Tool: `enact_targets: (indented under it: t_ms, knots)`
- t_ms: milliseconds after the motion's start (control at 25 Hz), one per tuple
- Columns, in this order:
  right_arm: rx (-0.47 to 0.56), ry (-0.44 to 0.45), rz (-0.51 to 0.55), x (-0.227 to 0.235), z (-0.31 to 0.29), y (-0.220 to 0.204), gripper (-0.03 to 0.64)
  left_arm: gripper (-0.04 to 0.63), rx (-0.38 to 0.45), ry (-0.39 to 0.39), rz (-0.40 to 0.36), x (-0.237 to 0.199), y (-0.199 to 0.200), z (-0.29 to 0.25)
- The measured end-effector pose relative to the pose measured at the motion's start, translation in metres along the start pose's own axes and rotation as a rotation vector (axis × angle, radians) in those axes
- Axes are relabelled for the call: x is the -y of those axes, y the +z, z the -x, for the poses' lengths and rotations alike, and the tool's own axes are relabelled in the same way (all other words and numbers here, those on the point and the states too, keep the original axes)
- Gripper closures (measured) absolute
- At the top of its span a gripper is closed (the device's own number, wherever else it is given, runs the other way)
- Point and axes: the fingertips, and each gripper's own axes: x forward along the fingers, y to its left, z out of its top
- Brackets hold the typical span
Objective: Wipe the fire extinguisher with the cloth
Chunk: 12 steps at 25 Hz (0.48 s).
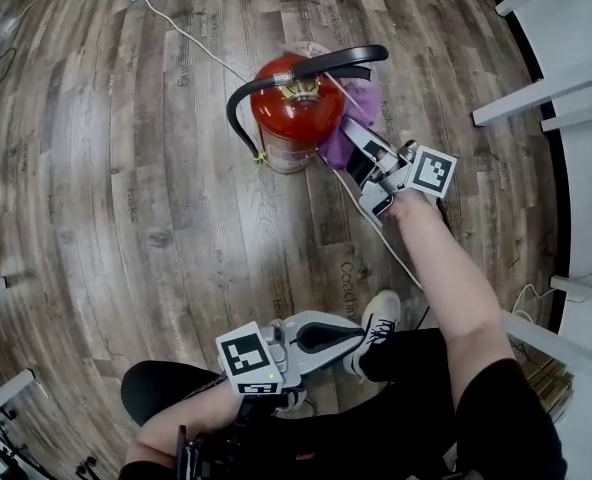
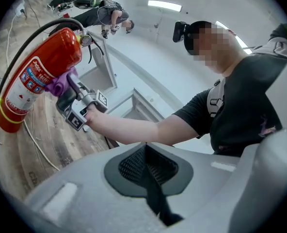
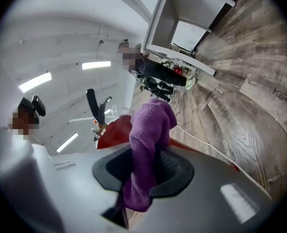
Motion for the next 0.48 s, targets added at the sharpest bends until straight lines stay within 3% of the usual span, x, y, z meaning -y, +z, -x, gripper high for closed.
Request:
enact_targets:
  t_ms: [200,360,480]
  knots:
    - [0.022,-0.123,-0.057,0.074,0.006,-0.043,0.528,0.595,0.021,-0.010,0.017,0.001,0.007,0.007]
    - [0.040,-0.303,-0.157,0.148,0.021,-0.085,0.528,0.595,0.019,0.013,0.030,-0.002,-0.001,0.013]
    - [0.037,-0.374,-0.190,0.184,0.024,-0.105,0.528,0.595,0.024,0.044,0.039,-0.002,-0.008,0.018]
